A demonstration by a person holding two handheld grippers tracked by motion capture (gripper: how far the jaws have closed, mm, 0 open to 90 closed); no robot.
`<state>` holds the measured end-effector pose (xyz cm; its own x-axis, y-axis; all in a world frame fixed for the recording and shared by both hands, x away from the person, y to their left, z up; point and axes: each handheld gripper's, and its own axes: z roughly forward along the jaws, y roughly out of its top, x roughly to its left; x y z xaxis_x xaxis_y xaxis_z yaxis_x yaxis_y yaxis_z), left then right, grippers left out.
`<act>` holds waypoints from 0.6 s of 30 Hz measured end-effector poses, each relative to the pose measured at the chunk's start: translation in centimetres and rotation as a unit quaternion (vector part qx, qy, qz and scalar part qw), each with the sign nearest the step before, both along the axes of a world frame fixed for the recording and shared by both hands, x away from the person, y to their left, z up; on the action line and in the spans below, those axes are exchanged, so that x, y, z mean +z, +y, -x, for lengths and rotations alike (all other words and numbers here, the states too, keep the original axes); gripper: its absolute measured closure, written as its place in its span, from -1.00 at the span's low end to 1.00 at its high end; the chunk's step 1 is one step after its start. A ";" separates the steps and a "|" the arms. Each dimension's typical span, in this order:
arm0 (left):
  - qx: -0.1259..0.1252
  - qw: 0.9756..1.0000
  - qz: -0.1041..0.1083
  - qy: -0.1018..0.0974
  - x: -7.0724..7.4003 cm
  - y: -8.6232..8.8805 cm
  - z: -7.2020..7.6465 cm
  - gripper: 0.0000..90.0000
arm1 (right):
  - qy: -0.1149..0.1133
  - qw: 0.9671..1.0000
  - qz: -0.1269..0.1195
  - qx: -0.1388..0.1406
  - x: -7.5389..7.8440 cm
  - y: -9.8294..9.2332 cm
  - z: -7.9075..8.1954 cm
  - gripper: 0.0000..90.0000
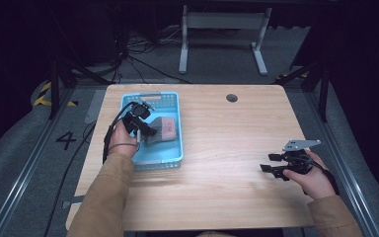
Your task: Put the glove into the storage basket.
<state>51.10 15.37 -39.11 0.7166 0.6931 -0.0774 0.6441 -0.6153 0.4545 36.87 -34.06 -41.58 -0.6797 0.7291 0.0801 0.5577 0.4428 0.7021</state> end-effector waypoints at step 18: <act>0.010 1.000 -0.006 -0.013 -2.0 -0.7 -0.8 0.37 | -0.003 1.000 -0.001 0.004 0.0 0.1 0.1 -0.12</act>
